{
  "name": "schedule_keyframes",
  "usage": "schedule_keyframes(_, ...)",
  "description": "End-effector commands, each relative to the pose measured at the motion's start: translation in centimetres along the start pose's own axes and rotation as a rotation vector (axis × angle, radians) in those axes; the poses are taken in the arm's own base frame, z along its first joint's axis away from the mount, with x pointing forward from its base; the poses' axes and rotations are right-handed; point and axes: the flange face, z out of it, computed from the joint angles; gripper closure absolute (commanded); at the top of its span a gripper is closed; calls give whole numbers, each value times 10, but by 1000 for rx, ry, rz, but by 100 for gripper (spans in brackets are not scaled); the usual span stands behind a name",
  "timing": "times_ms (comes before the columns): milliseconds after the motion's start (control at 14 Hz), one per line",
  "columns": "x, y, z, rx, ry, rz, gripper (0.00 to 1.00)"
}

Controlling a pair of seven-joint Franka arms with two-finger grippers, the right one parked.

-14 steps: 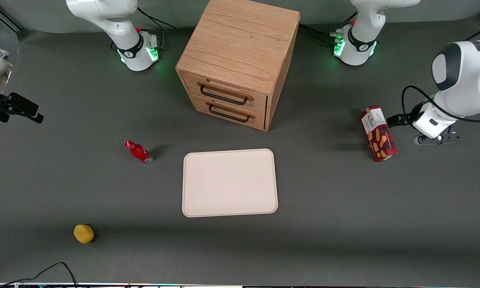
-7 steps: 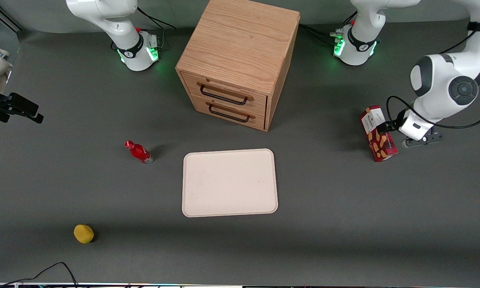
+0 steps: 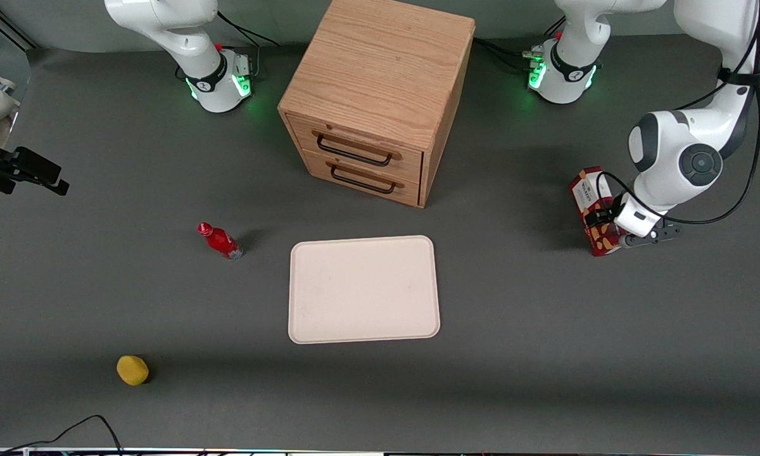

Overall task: Place red cookie box on tray
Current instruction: 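Close the left gripper on the red shortbread box and lift it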

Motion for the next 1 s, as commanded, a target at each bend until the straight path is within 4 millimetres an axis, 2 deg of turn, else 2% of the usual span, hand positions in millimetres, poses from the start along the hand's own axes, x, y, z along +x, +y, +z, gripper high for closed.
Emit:
schedule_keyframes(0,-2,3,-1,5,10,-8,50)
schedule_keyframes(71,-2,3,-2,5,7,-8,61)
schedule_keyframes(214,-5,5,-9,5,-4,-9,70)
schedule_keyframes(357,-12,11,-28,7,-32,-5,79)
schedule_keyframes(571,-23,31,-62,3,-45,-11,80)
schedule_keyframes(786,-26,37,-114,-3,-53,2,80)
schedule_keyframes(929,-22,46,-178,2,-70,13,80)
